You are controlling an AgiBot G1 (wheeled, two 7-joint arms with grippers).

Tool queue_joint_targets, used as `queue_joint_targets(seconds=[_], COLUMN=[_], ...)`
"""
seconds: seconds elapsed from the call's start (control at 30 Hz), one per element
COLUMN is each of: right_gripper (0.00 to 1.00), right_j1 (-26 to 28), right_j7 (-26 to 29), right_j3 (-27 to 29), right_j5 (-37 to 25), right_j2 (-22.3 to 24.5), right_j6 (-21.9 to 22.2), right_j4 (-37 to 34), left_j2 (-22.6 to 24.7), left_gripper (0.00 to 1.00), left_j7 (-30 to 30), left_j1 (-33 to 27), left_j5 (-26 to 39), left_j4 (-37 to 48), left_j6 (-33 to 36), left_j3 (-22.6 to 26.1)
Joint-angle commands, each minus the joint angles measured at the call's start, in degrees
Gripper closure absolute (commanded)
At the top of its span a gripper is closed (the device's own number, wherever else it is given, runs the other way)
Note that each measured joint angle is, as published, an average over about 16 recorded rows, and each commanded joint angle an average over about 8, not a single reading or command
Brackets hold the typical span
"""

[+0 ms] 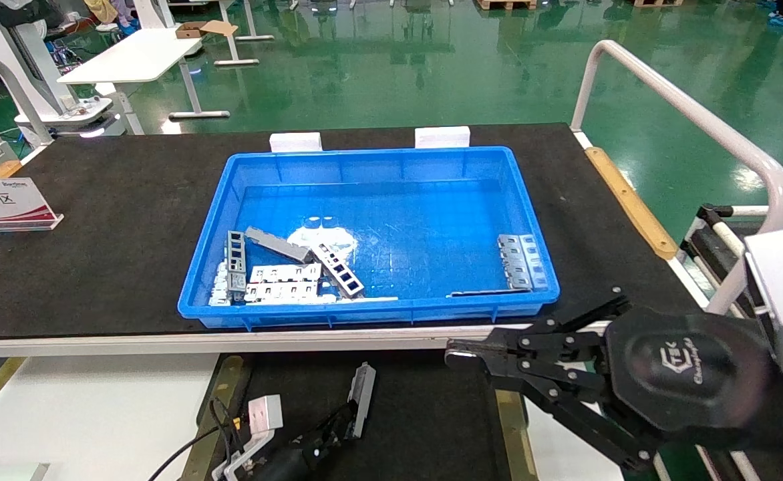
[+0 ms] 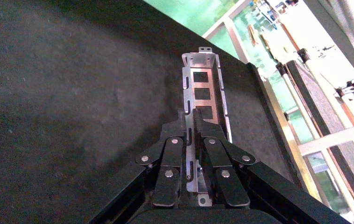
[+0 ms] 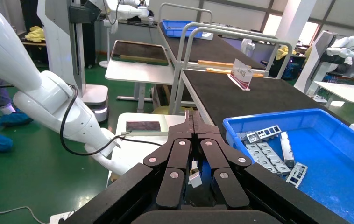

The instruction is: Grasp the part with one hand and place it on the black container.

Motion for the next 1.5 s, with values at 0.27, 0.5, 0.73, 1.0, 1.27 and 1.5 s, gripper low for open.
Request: queue_joint_targets(seconds=[0.27, 0.5, 0.73, 1.0, 1.27, 1.5], right_gripper=[0.37, 0.00, 0.00, 0.00, 0.00, 0.00], right_j1=[0.0, 0.0, 0.0, 0.0, 0.0, 0.0], right_j7=[0.0, 0.0, 0.0, 0.0, -0.1, -0.1], right_j3=[0.0, 0.0, -0.1, -0.1, -0.1, -0.1], right_j5=[0.0, 0.0, 0.0, 0.1, 0.1, 0.1], right_j2=[0.0, 0.0, 0.0, 0.0, 0.0, 0.1], right_j6=[0.0, 0.0, 0.0, 0.0, 0.0, 0.1], right_j4=[0.0, 0.0, 0.0, 0.0, 0.0, 0.0], left_j2=[-0.8, -1.8, -3.0, -5.3, -10.8, -16.7], left_gripper=[0.50, 0.00, 0.00, 0.00, 0.00, 0.00], left_j7=[1.1, 2.2, 3.4, 5.2, 4.5, 1.9], left_j1=[3.1, 5.3, 7.3, 9.0, 10.0, 8.2], left_j5=[-2.3, -3.7, -4.5, -3.9, -1.4, 3.1], left_j4=[-8.5, -14.8, -20.8, -27.2, -33.5, -35.9], left_j6=[-7.2, -12.5, -17.1, -19.8, -16.6, -9.0], left_j3=[-1.1, -2.2, -3.1, -3.4, -1.0, 3.8])
